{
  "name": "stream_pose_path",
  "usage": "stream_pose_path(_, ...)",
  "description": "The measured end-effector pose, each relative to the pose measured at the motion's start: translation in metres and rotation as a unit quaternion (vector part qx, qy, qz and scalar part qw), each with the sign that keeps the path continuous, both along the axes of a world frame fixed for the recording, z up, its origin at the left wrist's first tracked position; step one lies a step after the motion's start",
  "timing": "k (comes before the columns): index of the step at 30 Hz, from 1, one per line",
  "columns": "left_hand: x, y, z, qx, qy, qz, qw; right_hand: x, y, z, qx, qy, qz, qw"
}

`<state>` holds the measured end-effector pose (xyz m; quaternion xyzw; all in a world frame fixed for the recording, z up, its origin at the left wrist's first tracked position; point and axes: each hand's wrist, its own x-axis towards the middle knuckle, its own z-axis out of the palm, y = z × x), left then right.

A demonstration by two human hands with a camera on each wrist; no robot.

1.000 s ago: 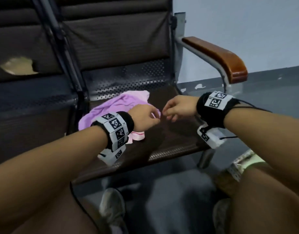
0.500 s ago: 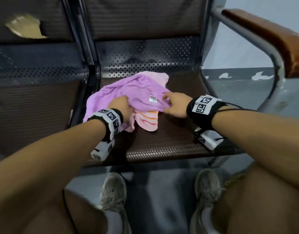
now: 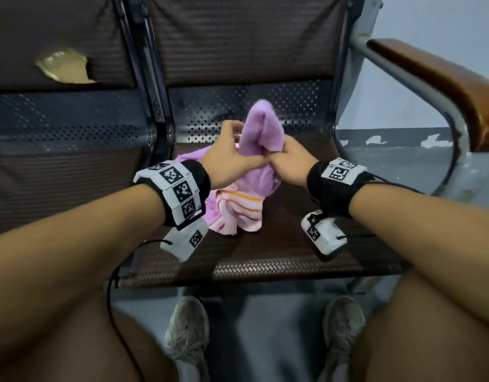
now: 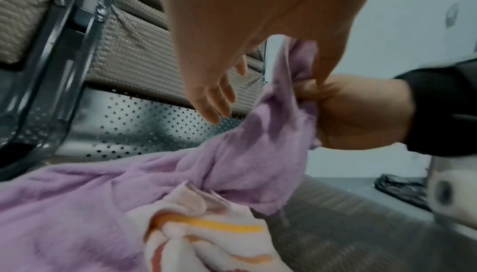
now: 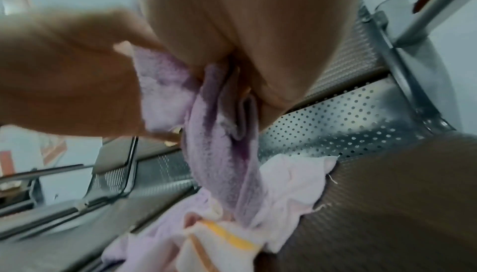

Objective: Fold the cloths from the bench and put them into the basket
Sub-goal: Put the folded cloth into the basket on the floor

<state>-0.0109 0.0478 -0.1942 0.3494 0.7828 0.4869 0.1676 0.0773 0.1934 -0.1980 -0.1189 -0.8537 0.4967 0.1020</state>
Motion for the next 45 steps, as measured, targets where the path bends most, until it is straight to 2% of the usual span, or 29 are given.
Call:
stream_pose_path(2,-0.004,-0.004,-0.004,-0.029,-0.044,-0.036,0.998,0.010,0.002,0.010,-0.113,0.053,-0.006,0.992)
stream_pose_path(3,-0.006,-0.006,-0.008,-0.075,-0.038,-0.055,0.995,0.014,0.004,0.016,-0.154,0.078,-0.020,0.985)
stream_pose_path(5,-0.010,-0.009,-0.017,-0.192,0.079,-0.074,0.975,0.021,0.011,0.028,-0.199,0.117,-0.063,0.971)
stream_pose_path(7,-0.012,-0.010,-0.020,-0.280,0.215,-0.058,0.934,0.027,0.021,0.034,-0.194,0.141,-0.109,0.965)
stream_pose_path(8,-0.014,-0.009,-0.019,-0.295,0.253,-0.044,0.920,0.031,0.029,0.032,-0.178,0.145,-0.133,0.964)
stream_pose_path(10,-0.017,-0.005,-0.013,-0.278,0.280,-0.020,0.919,0.042,0.041,0.030,-0.122,0.133,-0.186,0.966)
stream_pose_path(12,-0.015,-0.002,-0.004,-0.234,0.252,0.003,0.939,0.056,0.055,0.026,-0.019,0.093,-0.211,0.973)
stream_pose_path(14,-0.008,0.001,0.003,-0.160,0.185,0.011,0.970,0.068,0.066,0.023,0.072,-0.003,-0.160,0.984)
stream_pose_path(16,0.002,0.004,0.008,-0.093,0.115,-0.018,0.989,0.077,0.067,0.017,0.107,-0.117,-0.106,0.982)
stream_pose_path(17,0.008,0.007,0.010,-0.075,0.090,-0.041,0.992,0.079,0.064,0.014,0.113,-0.143,-0.084,0.980)
stream_pose_path(20,0.025,0.015,0.019,-0.045,0.013,-0.113,0.993,0.077,0.042,0.012,0.127,-0.098,-0.016,0.987)
stream_pose_path(22,0.033,0.020,0.023,-0.014,-0.039,-0.125,0.991,0.071,0.031,0.015,0.147,-0.079,0.020,0.986)
stream_pose_path(24,0.034,0.023,0.026,0.024,-0.078,-0.112,0.990,0.065,0.027,0.021,0.162,-0.059,-0.004,0.985)
stream_pose_path(25,0.031,0.023,0.027,0.024,-0.071,-0.104,0.992,0.062,0.026,0.024,0.141,-0.043,-0.031,0.989)
stream_pose_path(27,0.020,0.019,0.024,-0.048,0.014,-0.089,0.995,0.061,0.028,0.032,0.059,-0.005,-0.080,0.995)
stream_pose_path(29,0.008,0.009,0.014,-0.182,0.136,-0.064,0.972,0.061,0.033,0.040,-0.016,0.023,-0.112,0.993)
stream_pose_path(31,-0.005,-0.001,0.003,-0.262,0.148,-0.040,0.953,0.063,0.039,0.041,-0.040,0.021,-0.145,0.988)
stream_pose_path(33,-0.013,-0.004,-0.003,-0.233,0.070,-0.021,0.970,0.065,0.045,0.039,-0.004,0.003,-0.168,0.986)
stream_pose_path(35,-0.016,-0.003,-0.002,-0.144,-0.011,0.007,0.990,0.067,0.046,0.036,0.020,-0.023,-0.169,0.985)
stream_pose_path(37,-0.014,0.003,-0.001,-0.094,-0.005,0.038,0.995,0.068,0.045,0.036,-0.007,-0.059,-0.176,0.983)
stream_pose_path(40,-0.004,0.011,-0.006,-0.107,0.077,0.054,0.990,0.066,0.038,0.039,-0.091,-0.075,-0.192,0.974)
stream_pose_path(42,0.009,0.016,-0.004,-0.075,0.093,0.026,0.993,0.063,0.034,0.041,-0.143,-0.043,-0.188,0.971)
stream_pose_path(45,0.030,0.022,0.003,-0.045,0.018,-0.092,0.995,0.060,0.030,0.046,-0.223,0.009,-0.179,0.958)
